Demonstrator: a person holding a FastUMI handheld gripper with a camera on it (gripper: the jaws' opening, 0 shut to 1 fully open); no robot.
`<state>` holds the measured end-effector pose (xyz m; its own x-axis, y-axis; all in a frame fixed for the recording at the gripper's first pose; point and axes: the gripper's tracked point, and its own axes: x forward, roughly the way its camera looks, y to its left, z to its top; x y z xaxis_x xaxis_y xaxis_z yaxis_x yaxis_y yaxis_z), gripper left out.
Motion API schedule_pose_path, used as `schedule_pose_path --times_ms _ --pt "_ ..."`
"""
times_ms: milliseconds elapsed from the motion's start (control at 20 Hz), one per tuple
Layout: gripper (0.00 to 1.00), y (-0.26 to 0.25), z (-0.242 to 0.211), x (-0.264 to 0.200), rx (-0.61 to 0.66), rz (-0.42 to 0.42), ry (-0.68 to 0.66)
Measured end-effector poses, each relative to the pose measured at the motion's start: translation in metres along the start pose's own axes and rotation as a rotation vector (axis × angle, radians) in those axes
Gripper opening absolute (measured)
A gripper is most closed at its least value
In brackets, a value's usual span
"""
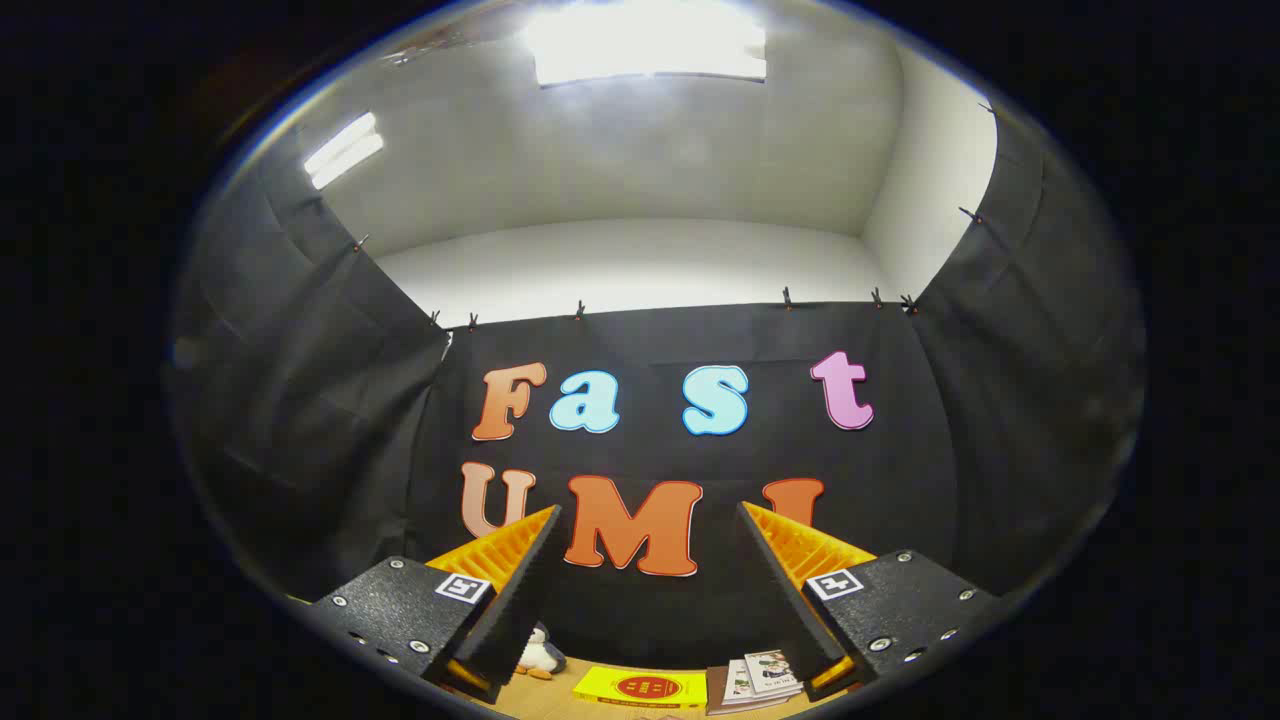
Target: Open the storage box then place both shoes into the box .Put the left shoe in first, then the right shoe, with the right side of both shoes facing outward in a uniform manner.
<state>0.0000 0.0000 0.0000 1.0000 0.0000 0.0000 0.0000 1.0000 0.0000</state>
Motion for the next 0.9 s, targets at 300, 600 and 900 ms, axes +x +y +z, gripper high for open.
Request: schedule_pose_path --times_ms 300,600,900 --pt "0.99 0.007 0.002 0.0 -0.021 0.011 -0.002" --pt "0.99 0.016 0.004 -0.001 -0.03 0.026 -0.003" --pt "0.99 0.025 -0.003 -0.001 -0.001 0.044 0.025"
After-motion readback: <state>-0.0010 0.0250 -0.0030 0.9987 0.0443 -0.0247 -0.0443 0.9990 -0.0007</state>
